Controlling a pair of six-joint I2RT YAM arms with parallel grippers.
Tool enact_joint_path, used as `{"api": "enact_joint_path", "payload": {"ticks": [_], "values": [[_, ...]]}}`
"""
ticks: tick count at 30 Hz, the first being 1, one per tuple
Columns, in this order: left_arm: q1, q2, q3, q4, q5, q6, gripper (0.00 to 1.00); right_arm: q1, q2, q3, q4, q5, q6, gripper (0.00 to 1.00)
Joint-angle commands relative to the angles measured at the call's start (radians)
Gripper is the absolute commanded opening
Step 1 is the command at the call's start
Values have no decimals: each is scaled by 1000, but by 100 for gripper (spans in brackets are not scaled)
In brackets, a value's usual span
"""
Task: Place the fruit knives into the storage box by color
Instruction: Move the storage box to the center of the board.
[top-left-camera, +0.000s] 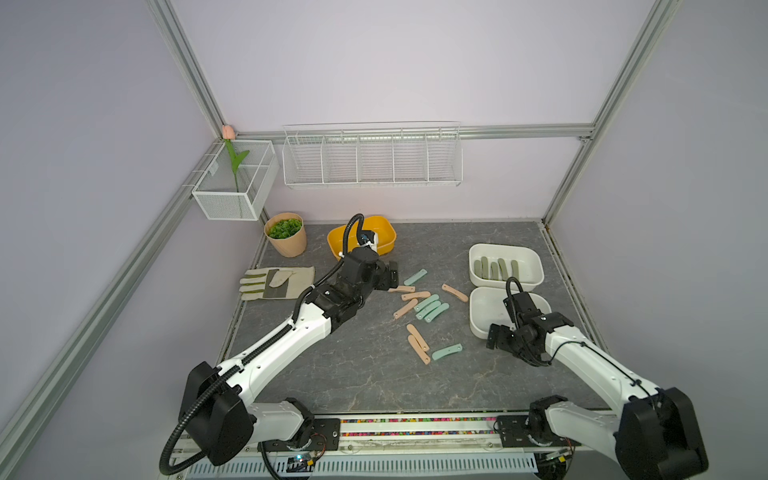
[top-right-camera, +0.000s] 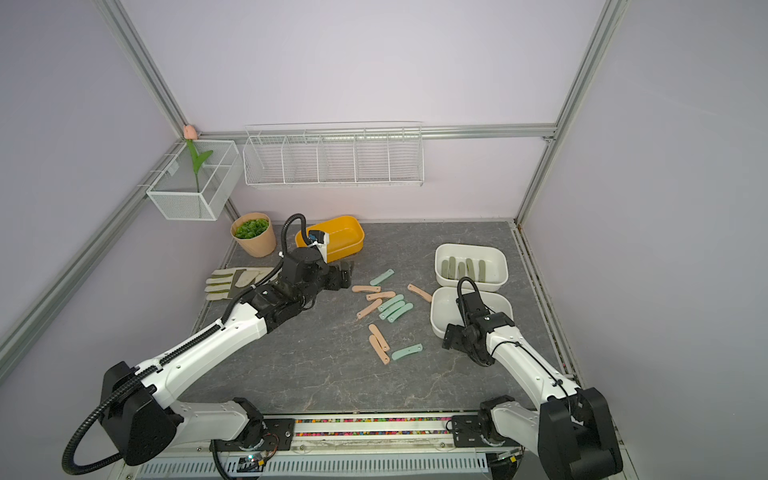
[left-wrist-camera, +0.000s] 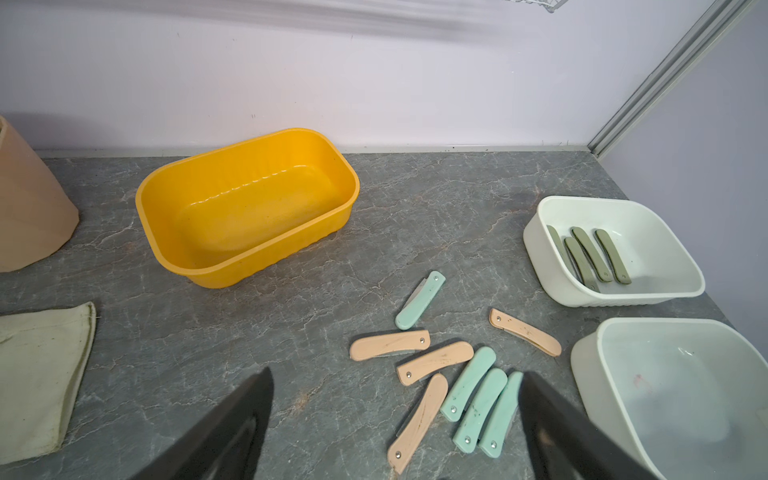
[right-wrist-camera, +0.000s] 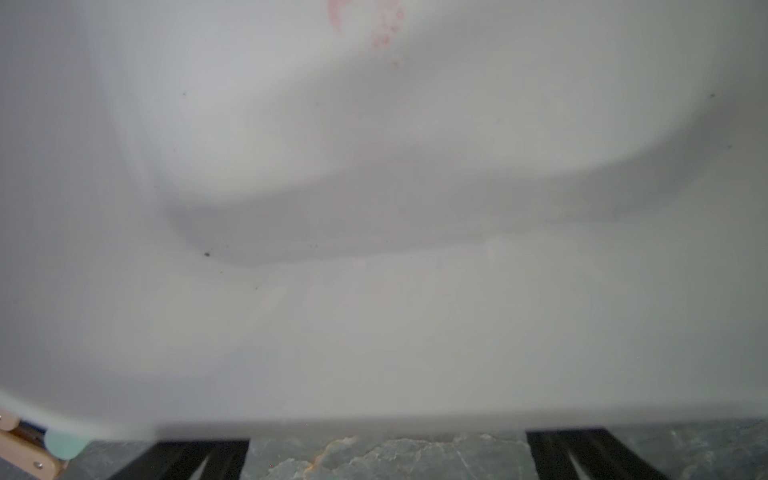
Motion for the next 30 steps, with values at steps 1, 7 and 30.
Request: {"api": "enact_joint_path", "payload": {"ticks": [1,7,30], "values": [[6,-32,26,-16,-2,-11,93,-26,36,31,29,14,-37,99],[7,-53,18,-27,-7,-9,93,-54,96,61,41,32,-64,99],[7,-68,-9,-43,40,-63,94,-82,-107,78,-66,-87,-46,93]]}}
